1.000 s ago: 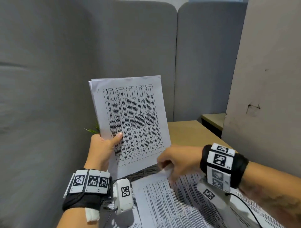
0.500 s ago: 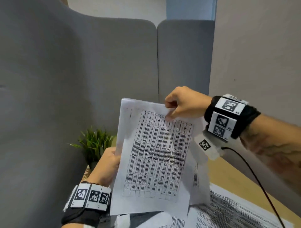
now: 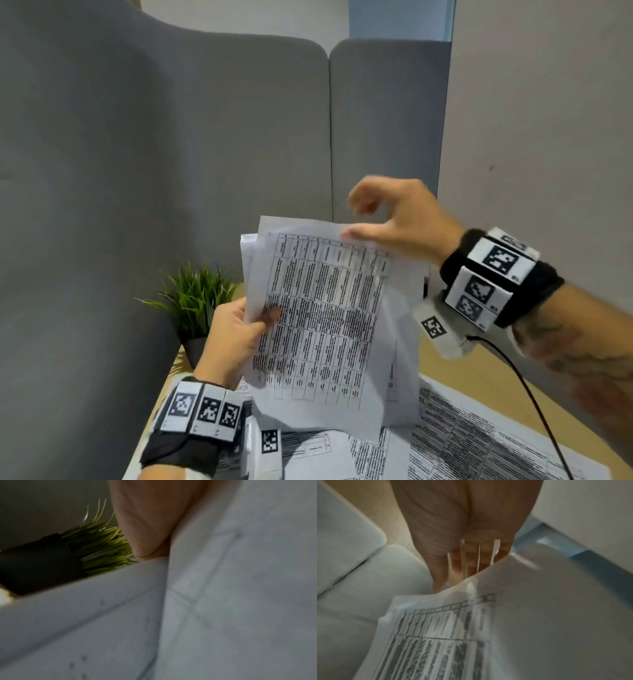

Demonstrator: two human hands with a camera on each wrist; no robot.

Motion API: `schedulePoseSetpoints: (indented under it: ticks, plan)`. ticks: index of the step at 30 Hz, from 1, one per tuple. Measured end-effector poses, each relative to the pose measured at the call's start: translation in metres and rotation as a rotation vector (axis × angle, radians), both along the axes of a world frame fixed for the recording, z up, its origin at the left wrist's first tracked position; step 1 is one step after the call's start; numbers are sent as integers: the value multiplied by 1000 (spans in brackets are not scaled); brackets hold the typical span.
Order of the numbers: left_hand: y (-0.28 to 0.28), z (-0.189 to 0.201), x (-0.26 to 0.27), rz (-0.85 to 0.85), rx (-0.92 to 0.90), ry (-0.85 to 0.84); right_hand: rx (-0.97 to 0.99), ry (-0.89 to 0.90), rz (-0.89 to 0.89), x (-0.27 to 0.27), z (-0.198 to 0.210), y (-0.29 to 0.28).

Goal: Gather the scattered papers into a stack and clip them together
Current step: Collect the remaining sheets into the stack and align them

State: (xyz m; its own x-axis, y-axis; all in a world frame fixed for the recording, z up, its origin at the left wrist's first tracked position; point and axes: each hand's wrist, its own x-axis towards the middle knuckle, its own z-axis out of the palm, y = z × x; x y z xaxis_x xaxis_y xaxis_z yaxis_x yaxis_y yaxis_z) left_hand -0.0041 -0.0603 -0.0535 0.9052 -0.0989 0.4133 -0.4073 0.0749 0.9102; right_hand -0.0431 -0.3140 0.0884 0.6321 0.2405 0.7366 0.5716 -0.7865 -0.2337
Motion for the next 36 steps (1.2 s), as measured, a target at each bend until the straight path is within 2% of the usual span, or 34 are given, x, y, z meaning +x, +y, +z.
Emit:
schedulePoseSetpoints:
  ticks: [2,3,5,7,9,11,14,18,21,23,26,28,32,34,36]
  plan:
    - [2,1,1,27,-51,6,395,-48,12,3,-22,-19]
    - [4,2,2,35,-73,7,598,0,42,4,-37,-27]
    - [3,3,2,28,-107,14,924,261,196,5,-76,-36]
    - [-1,2,0,22,-117,15,1036,529,327,5,-113,-34]
    - [-6,0,-2,-4,-93,-3,1027,622,376,8,-137,-26]
    - [-7,0,-4,-55,-67,-5,1040,588,374,13,-148,-19]
    - [1,0,-3,-158,-19,34,1083,554,435,16,-147,-14]
    - [15,-3,2,-274,56,90,1113,603,591,12,-146,-16]
    - [3,-3,2,-264,76,32,1050,614,516,12,-152,-13]
    - [-8,-2,0,-249,12,-23,1019,552,477,8,-147,-7]
    - [-8,6,-3,-239,84,-155,1013,466,442,4,-137,-4]
    - [-6,14,-6,-227,54,-192,1022,408,457,-2,-127,-2]
    - [-21,28,-11,-130,-122,-247,931,264,531,-20,-102,8]
    - [-19,31,-11,-157,-186,-236,965,250,563,-20,-98,5]
    - [-7,32,-13,-212,-54,-195,924,308,602,-19,-103,3]
